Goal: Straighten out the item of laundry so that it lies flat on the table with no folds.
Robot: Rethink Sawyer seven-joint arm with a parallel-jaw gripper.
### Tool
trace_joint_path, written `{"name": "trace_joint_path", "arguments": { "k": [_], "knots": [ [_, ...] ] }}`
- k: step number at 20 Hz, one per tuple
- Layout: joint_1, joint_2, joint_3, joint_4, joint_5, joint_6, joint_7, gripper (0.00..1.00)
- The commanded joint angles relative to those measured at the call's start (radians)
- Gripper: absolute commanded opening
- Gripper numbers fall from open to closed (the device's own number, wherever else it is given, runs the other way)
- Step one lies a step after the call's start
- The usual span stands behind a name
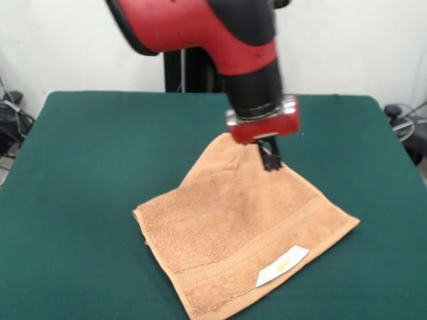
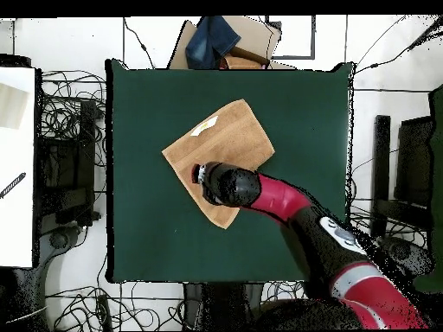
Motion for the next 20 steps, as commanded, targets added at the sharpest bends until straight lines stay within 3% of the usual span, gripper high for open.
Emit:
{"name": "trace_joint_path", "arguments": {
  "k": [1,5,9,20],
  "knots": [
    [-0.076,0.072,0.086,0.082,0.029,-0.045,0.144,0.00],
    [-0.107,0.086,0.127,0.139,0.024,-0.117,0.185,0.00],
    [-0.077,0.087,0.121,0.145,0.024,-0.153,0.219,0.00],
    [-0.011,0.055,0.066,0.105,0.069,-0.093,0.215,0.00]
  ]
}}
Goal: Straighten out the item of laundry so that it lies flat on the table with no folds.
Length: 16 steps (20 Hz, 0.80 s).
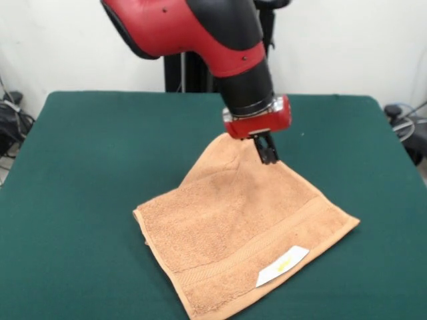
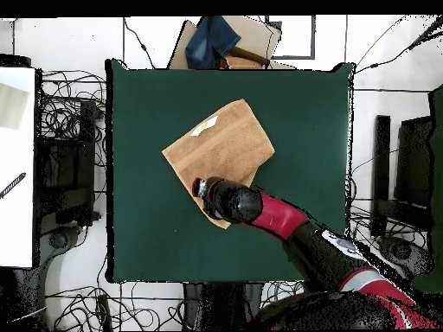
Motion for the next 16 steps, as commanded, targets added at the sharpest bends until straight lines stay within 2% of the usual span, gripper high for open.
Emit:
{"name": "trace_joint_path", "arguments": {
  "k": [1,16],
  "knots": [
    [0.044,0.011,0.039,-0.001,0.067,0.014,0.211,0.00],
    [0.131,-0.011,-0.078,-0.095,0.055,0.168,0.163,0.00]
  ]
}}
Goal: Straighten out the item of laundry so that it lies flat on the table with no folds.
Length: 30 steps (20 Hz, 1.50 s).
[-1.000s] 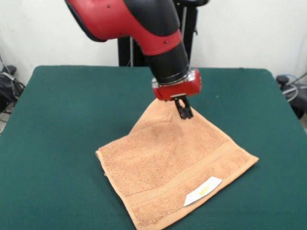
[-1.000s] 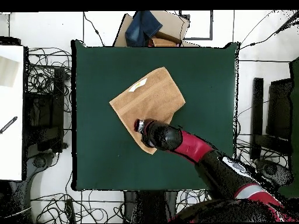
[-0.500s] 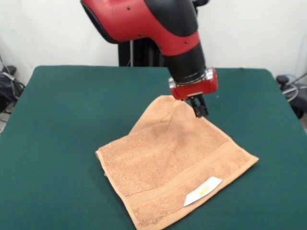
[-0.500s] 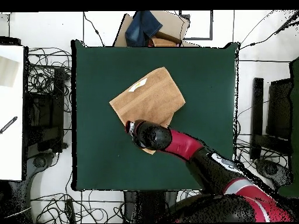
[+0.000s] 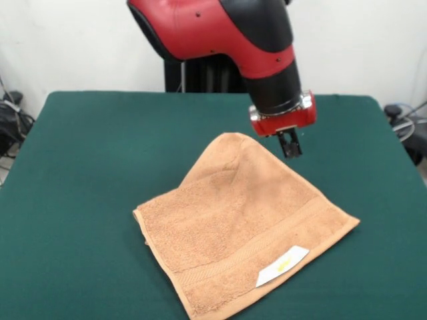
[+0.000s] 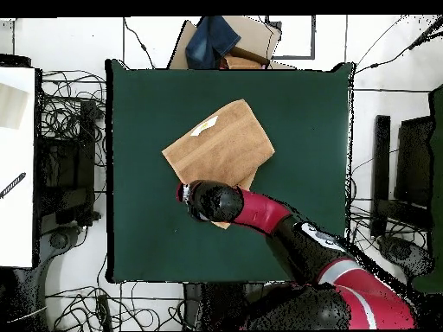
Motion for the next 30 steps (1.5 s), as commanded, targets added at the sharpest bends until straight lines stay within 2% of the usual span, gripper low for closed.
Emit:
{"name": "trace_joint_path", "arguments": {
  "k": [1,6,8,10,12,15,19,26,30],
  "knots": [
    [0.036,-0.004,-0.057,-0.085,0.053,0.106,0.163,0.00],
    [-0.010,0.027,-0.019,-0.085,0.061,0.078,0.159,0.00],
    [-0.039,0.005,0.006,-0.087,0.051,0.092,0.130,0.00],
    [-0.044,-0.017,0.010,-0.135,0.048,0.151,0.095,0.00],
    [-0.038,-0.007,-0.002,-0.206,0.056,0.267,0.066,0.00],
    [-0.042,0.015,-0.003,-0.237,0.045,0.297,0.058,0.00],
    [-0.041,0.006,0.003,-0.202,0.040,0.259,0.102,0.00],
    [-0.005,0.046,-0.018,-0.254,0.033,0.262,0.129,0.00],
    [0.005,0.028,-0.044,-0.196,0.015,0.226,0.157,0.00]
  ]
}}
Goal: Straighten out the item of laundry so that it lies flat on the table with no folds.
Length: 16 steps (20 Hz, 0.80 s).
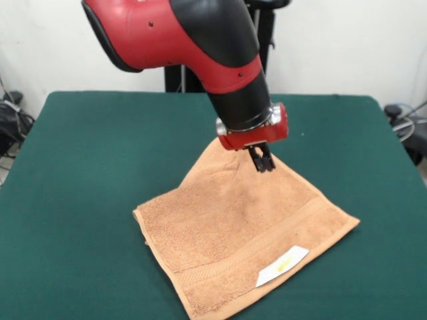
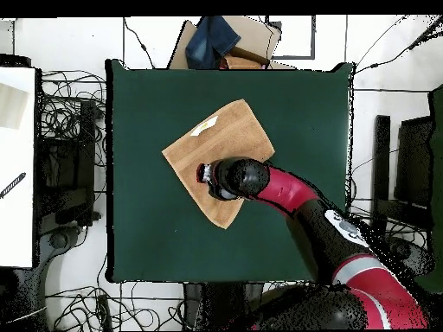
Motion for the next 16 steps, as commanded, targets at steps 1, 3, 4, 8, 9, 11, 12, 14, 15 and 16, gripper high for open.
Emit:
{"name": "trace_joint_path", "arguments": {
  "k": [1,3,4,8,9,11,12,14,15,16],
  "knots": [
    [0.039,0.028,-0.036,-0.004,0.008,-0.005,0.156,0.00],
    [0.027,0.054,-0.039,0.009,-0.006,-0.035,0.146,0.00],
    [0.018,0.062,-0.036,0.018,-0.012,-0.049,0.140,0.00],
    [-0.009,0.063,-0.038,0.068,-0.039,-0.099,0.132,0.00],
    [-0.016,0.061,-0.040,0.085,-0.044,-0.106,0.132,0.00],
    [-0.030,0.070,-0.045,0.106,-0.056,-0.127,0.129,0.00],
    [-0.035,0.074,-0.048,0.115,-0.060,-0.138,0.130,0.00],
    [-0.045,0.097,-0.050,0.125,-0.072,-0.168,0.130,0.00],
    [-0.049,0.111,-0.051,0.123,-0.075,-0.176,0.127,0.00],
    [-0.053,0.125,-0.051,0.120,-0.079,-0.183,0.124,0.00]
  ]
}}
